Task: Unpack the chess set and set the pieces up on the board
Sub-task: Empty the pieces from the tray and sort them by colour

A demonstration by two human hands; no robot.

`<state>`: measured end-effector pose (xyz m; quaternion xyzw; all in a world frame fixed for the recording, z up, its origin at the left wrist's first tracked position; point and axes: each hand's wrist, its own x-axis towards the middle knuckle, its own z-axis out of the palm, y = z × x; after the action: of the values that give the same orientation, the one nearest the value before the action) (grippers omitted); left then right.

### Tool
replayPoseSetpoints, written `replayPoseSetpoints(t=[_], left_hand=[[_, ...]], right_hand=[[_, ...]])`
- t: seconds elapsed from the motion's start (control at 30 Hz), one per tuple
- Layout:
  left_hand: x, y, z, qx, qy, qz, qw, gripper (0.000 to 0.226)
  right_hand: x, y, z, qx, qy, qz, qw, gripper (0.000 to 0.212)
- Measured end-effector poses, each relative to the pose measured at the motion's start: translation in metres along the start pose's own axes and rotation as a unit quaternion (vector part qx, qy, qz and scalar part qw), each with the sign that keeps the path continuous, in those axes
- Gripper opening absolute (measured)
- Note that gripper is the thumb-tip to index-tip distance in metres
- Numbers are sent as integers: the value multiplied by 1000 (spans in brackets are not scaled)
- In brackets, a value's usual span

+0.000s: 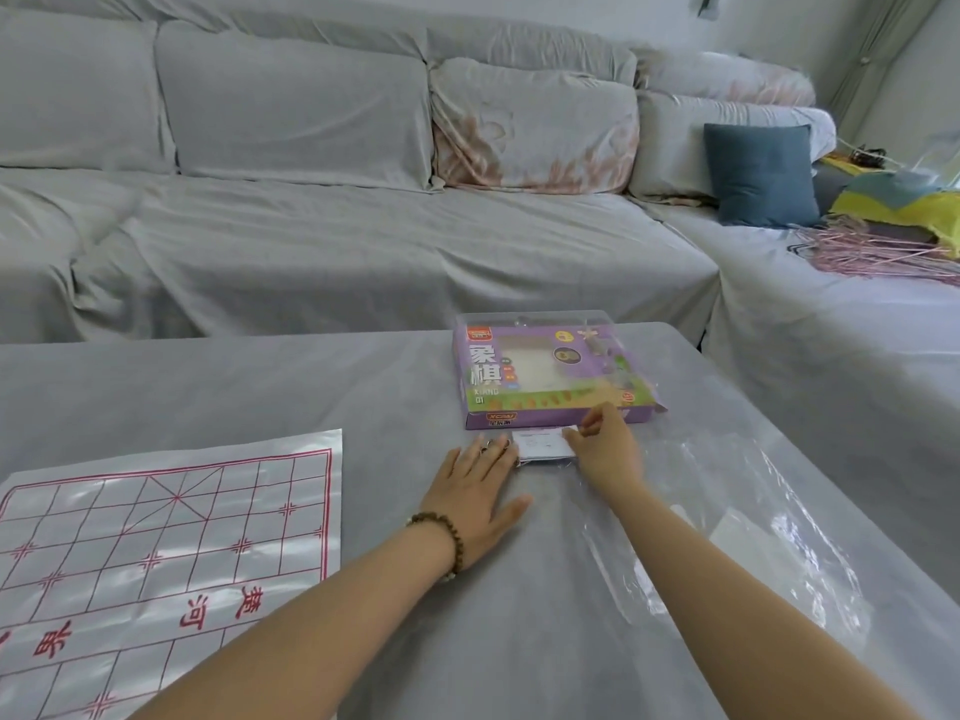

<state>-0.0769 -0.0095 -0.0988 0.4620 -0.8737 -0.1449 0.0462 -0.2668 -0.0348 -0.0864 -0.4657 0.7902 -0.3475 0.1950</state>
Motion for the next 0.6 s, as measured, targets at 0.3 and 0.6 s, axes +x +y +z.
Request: replayPoseSetpoints(t=[0.3,0.6], left_hand=[[23,32,3,75,-29,23,997,70],[27,37,9,94,-7,-7,996,67]], right_hand=[[-16,39,-15,-61,-18,-125,990,24],[-28,65,-41,53,15,-93,994,13]])
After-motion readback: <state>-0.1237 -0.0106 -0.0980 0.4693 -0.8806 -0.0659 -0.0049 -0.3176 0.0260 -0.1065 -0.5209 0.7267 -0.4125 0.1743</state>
